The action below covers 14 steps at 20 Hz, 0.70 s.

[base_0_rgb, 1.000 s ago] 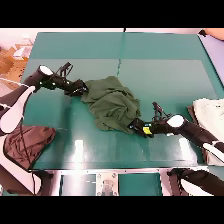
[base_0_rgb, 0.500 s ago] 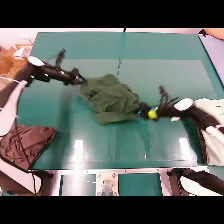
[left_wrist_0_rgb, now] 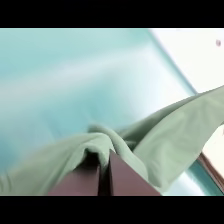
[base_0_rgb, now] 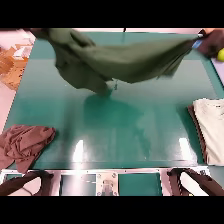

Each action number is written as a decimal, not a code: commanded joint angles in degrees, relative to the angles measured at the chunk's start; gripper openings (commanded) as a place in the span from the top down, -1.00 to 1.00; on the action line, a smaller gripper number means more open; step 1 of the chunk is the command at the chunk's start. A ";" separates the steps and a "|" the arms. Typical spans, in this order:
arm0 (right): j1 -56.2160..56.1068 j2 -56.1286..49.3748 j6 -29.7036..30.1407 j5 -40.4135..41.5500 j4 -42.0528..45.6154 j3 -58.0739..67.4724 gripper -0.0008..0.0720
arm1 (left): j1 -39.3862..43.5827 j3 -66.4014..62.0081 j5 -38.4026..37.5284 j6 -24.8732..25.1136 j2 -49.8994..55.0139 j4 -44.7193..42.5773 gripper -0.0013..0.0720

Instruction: Fold the shirts.

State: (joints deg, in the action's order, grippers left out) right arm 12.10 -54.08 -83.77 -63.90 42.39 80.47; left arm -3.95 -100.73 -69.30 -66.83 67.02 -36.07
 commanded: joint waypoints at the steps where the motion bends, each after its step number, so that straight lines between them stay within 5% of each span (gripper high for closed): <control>1: 1.18 4.70 0.11 -1.79 0.28 10.80 0.93 | -0.15 -5.51 0.92 -0.15 -11.52 -1.66 0.90; 8: 1.16 8.41 0.07 -9.66 2.84 6.05 0.93 | -0.15 -4.85 -4.26 -0.94 -15.30 -8.15 0.89; 12: -1.05 8.39 0.48 -8.72 2.89 -12.96 0.93 | -0.15 10.08 -7.91 -2.10 -12.87 -6.88 0.89; 14: -3.58 8.02 1.88 -1.84 2.84 -26.99 0.93 | -0.15 22.18 -6.82 -1.27 -12.28 -6.60 0.89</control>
State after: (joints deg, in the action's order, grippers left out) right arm 10.81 -45.95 -83.29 -70.76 45.19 67.92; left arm -4.12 -91.05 -75.16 -68.51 53.95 -43.27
